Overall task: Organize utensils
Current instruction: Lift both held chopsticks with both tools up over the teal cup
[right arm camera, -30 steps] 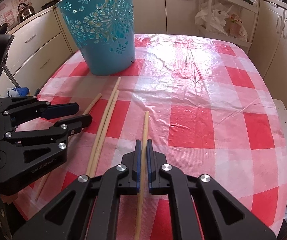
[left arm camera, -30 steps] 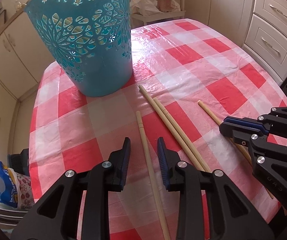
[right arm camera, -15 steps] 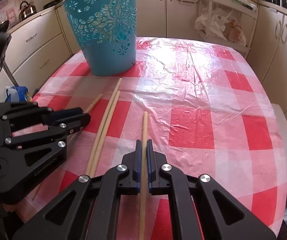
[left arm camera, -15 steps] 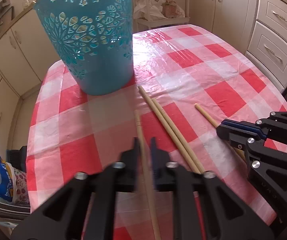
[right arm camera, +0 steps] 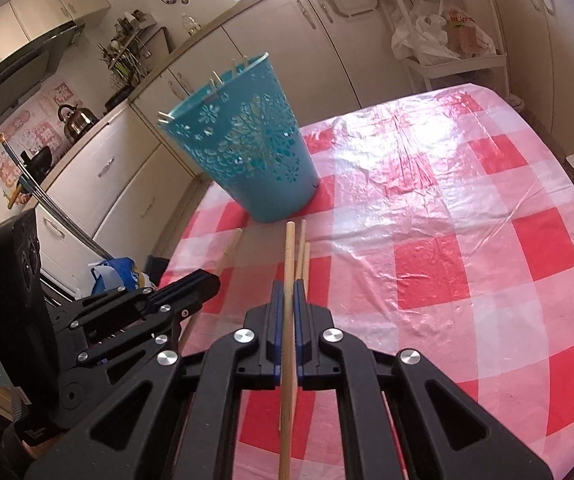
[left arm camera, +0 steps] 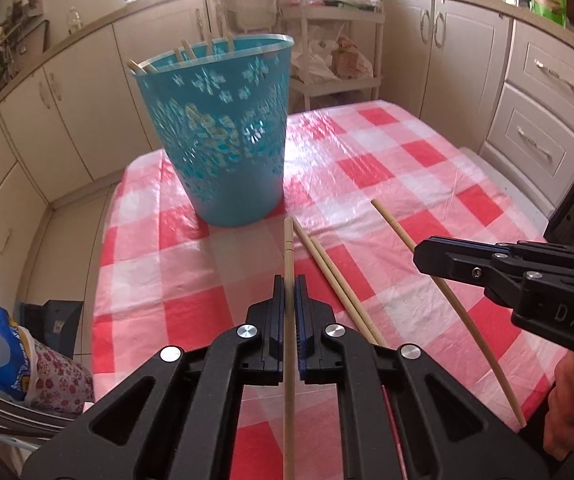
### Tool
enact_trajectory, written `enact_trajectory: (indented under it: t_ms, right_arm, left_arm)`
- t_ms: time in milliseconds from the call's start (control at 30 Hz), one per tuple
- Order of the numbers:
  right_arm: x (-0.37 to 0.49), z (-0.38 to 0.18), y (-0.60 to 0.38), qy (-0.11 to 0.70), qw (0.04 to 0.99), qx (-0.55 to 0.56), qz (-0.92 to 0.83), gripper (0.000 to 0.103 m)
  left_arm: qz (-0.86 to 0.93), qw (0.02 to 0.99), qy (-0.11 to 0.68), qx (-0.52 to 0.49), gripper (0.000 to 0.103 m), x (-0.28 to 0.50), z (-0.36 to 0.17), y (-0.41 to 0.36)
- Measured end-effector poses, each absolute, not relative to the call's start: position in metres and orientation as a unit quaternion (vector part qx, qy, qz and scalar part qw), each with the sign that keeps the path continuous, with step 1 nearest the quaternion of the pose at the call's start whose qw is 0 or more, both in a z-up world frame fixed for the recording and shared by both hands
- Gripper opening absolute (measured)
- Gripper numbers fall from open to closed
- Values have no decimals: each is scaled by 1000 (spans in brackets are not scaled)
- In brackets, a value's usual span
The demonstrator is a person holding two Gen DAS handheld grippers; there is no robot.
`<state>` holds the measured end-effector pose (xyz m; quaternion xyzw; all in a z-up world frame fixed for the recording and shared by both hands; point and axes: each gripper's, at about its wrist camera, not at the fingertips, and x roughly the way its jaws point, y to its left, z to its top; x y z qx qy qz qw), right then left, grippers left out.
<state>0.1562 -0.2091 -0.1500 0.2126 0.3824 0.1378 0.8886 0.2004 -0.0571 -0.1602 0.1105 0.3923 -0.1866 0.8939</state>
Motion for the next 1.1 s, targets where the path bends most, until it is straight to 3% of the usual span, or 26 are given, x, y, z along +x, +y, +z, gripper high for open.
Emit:
enact_trajectory:
  t_ms: [433,667,867,1100]
  right_arm:
    - [200,-29,-195,207,938,222,165,6]
    - [257,17,-185,138,950,229,158,6]
    - [299,25,-178,103,959,224,140,6]
    - [339,-3,-178,110,965,208,120,6]
  left_arm:
    - [-167,958,225,-57,5,235,-30,25]
    - [-161,968,162,-101,5,280,10,26]
    - [-164,968,127,-140,5,324,14,8]
    - [-146,964,114,-189,5,367,-10,0]
